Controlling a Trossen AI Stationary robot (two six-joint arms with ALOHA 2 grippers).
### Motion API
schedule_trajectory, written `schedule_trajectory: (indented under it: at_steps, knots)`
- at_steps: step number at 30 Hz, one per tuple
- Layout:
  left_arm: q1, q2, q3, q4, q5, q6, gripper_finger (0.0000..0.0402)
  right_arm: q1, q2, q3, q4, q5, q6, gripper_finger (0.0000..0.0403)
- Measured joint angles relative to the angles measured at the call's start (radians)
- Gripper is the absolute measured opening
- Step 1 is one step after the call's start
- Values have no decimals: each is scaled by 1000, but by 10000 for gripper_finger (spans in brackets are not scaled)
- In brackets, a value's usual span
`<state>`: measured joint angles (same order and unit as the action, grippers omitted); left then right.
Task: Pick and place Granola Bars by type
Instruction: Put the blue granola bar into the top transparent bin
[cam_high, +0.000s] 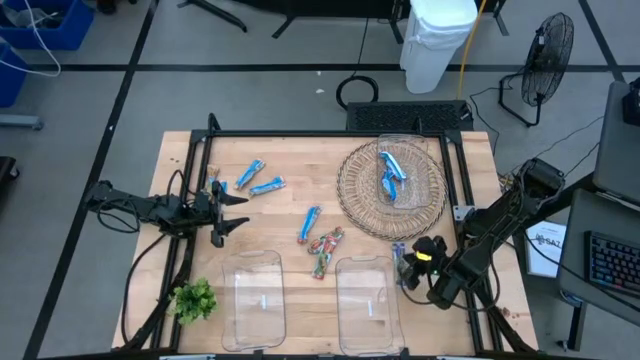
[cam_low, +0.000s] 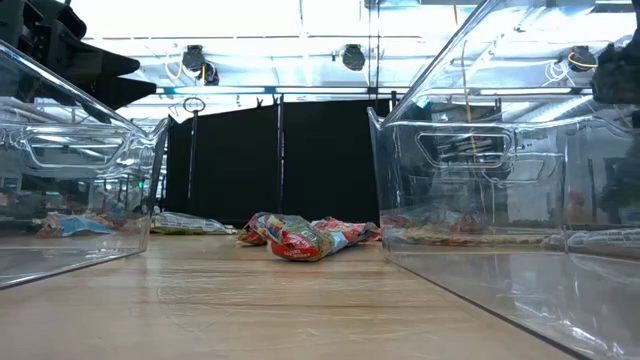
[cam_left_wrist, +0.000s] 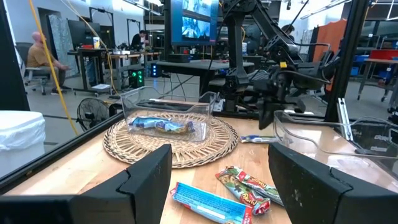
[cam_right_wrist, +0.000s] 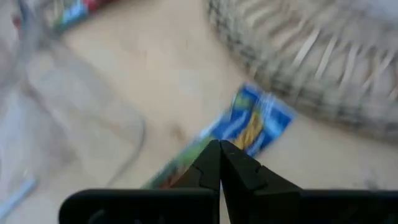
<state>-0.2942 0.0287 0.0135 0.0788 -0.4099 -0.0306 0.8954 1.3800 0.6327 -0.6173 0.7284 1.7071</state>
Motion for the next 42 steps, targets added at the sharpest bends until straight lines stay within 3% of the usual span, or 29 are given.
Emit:
schedule_trajectory:
  at_steps: [4,8,19,25,31,35,38,42]
  knots:
    - [0,0,0,0,0,0,267,0,0,0,11,23,-14,0]
    - [0,0,0,0,0,0,267,0,-1,0,79,-66,-123,16]
    - [0,0,0,0,0,0,267,-60,-1,0,130,-131,-160,193]
    - [0,0,0,0,0,0,267,-83,10,0,133,-167,-164,235]
    - [0,0,0,0,0,0,267,-102,70,2,164,-198,-187,230]
    - [0,0,0,0,0,0,267,-111,76,2,172,-204,-187,206]
    - [0,0,0,0,0,0,267,-111,64,2,173,-210,-202,169]
    - [0,0,0,0,0,0,267,-111,52,2,179,-226,-231,91]
